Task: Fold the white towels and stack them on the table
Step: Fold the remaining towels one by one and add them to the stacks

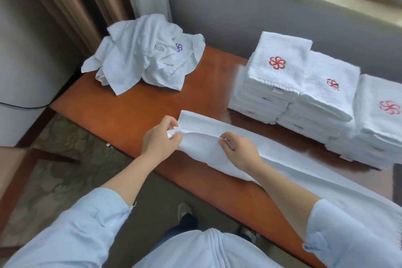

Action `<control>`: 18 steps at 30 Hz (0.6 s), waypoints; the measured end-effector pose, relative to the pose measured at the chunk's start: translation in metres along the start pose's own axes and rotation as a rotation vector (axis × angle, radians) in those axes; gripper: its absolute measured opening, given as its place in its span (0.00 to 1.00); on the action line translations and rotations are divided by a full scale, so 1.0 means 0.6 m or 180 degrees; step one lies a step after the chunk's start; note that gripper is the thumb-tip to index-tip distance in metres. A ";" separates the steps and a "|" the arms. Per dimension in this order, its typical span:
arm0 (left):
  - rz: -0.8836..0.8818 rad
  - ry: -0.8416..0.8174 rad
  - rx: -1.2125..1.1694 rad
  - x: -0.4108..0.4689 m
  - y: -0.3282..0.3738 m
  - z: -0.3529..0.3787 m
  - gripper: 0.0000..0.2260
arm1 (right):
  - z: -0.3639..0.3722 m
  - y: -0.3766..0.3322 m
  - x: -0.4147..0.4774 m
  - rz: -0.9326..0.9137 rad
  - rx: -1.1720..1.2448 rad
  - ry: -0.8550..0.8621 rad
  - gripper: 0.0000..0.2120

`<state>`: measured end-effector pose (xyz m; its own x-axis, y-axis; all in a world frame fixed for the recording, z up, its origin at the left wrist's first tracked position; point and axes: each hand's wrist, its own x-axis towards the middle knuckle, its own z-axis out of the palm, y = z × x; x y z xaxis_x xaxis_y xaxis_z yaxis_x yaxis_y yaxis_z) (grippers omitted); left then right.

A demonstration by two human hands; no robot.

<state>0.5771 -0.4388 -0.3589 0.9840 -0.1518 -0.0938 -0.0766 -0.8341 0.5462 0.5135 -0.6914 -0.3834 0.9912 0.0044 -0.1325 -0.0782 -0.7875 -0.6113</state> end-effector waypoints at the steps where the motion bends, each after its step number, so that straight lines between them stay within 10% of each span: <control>1: 0.0049 0.0001 0.0048 0.012 0.005 -0.004 0.09 | -0.001 -0.002 0.007 0.0008 -0.0056 0.0154 0.10; 18: 0.0986 -0.0387 0.1434 0.151 0.000 0.055 0.30 | 0.042 0.013 0.067 0.0475 -0.0503 0.0705 0.18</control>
<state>0.6611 -0.4701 -0.3951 0.8808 -0.4637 -0.0954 -0.4468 -0.8809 0.1564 0.5500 -0.6817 -0.4128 0.9705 -0.2394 -0.0279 -0.2244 -0.8555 -0.4666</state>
